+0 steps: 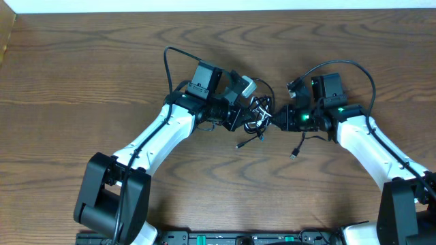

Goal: Untangle cables

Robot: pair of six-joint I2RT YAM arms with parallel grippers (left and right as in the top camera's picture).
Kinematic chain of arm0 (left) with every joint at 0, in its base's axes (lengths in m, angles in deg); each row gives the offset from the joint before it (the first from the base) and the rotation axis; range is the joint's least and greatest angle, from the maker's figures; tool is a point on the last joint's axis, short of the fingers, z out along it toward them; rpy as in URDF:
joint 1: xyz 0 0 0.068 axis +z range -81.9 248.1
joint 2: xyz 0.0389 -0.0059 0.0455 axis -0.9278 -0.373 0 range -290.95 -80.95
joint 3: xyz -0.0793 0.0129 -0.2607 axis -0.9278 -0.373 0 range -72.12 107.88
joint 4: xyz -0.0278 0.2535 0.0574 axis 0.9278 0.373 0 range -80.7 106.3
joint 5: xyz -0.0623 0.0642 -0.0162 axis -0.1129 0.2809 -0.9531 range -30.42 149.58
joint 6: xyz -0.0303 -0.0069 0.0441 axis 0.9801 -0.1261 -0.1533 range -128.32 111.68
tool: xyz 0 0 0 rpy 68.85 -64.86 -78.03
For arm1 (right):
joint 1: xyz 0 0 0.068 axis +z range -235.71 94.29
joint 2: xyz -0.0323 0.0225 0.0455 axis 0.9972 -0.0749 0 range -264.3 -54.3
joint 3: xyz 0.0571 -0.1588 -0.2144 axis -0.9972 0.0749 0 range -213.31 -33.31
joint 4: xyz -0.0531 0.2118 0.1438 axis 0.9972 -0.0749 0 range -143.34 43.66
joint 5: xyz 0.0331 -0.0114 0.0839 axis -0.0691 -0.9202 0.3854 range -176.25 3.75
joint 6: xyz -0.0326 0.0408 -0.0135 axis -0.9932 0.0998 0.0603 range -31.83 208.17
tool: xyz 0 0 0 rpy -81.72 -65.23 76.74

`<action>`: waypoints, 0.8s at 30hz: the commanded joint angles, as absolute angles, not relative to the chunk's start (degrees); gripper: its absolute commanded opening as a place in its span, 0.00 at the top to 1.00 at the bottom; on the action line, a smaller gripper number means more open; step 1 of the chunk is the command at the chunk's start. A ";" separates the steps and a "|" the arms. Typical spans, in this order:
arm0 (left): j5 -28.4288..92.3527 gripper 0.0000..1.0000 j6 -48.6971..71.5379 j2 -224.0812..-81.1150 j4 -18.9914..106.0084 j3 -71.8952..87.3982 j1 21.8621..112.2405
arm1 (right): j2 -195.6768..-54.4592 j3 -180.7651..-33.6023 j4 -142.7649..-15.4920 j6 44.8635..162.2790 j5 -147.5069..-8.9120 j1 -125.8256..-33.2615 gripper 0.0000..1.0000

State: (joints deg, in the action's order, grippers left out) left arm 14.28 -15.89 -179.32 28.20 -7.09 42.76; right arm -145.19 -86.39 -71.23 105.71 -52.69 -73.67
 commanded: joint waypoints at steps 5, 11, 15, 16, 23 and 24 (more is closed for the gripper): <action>12.23 0.92 -25.90 -178.05 31.76 -7.83 42.74 | -144.20 -86.71 -70.92 106.76 -59.42 -75.95 0.88; 12.20 0.93 -29.27 -178.03 33.44 -7.83 42.74 | -144.18 -86.71 -71.53 104.86 -59.16 -79.14 0.71; 11.68 0.92 -29.27 -178.03 33.44 -7.83 42.74 | -144.20 -86.69 -73.09 100.64 -59.62 -79.12 0.73; 10.91 0.93 -29.29 -178.03 33.44 -7.83 42.74 | -144.20 -86.67 -73.30 100.23 -60.06 -79.10 0.74; 4.47 0.93 -29.35 -178.03 32.98 -7.83 42.74 | -144.73 -85.01 -71.31 98.65 -62.11 -77.98 0.77; 4.05 0.93 -29.38 -178.03 32.96 -7.83 42.74 | -144.93 -84.70 -71.01 98.28 -62.11 -77.78 0.78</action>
